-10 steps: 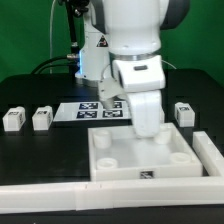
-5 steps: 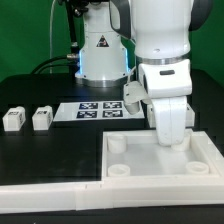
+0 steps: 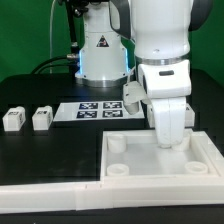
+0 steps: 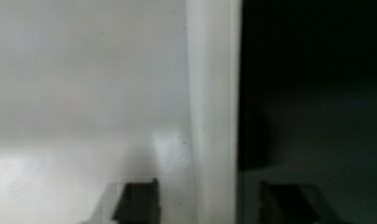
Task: Assemble one leg
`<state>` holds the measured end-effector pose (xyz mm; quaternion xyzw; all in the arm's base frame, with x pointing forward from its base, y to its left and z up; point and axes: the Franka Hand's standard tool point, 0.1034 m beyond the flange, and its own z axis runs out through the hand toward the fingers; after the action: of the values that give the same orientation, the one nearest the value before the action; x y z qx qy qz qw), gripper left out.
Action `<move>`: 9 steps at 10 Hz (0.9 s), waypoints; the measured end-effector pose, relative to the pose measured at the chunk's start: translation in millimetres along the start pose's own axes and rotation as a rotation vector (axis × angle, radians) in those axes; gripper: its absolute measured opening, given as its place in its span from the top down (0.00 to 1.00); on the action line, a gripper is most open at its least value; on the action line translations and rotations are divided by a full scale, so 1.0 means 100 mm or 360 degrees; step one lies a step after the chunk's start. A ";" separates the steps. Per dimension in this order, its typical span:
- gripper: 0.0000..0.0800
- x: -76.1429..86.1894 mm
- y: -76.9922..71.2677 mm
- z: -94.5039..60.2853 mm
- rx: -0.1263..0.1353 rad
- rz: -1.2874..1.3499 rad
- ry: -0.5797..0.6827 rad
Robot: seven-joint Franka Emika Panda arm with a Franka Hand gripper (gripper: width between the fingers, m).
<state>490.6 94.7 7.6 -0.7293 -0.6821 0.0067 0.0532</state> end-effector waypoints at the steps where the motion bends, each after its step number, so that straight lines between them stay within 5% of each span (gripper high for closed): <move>1: 0.45 0.00 0.00 0.00 0.0000 0.0001 0.0000; 3: 0.22 -0.01 0.00 0.00 0.0000 0.0002 0.0000; 9: 0.19 -0.01 0.01 0.00 -0.0002 0.0003 0.0001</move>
Offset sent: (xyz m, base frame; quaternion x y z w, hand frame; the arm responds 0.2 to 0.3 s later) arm 0.0000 0.0000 0.0000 0.0000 0.0000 0.0000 1.0000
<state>491.1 93.7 7.8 -0.7300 -0.6814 0.0062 0.0529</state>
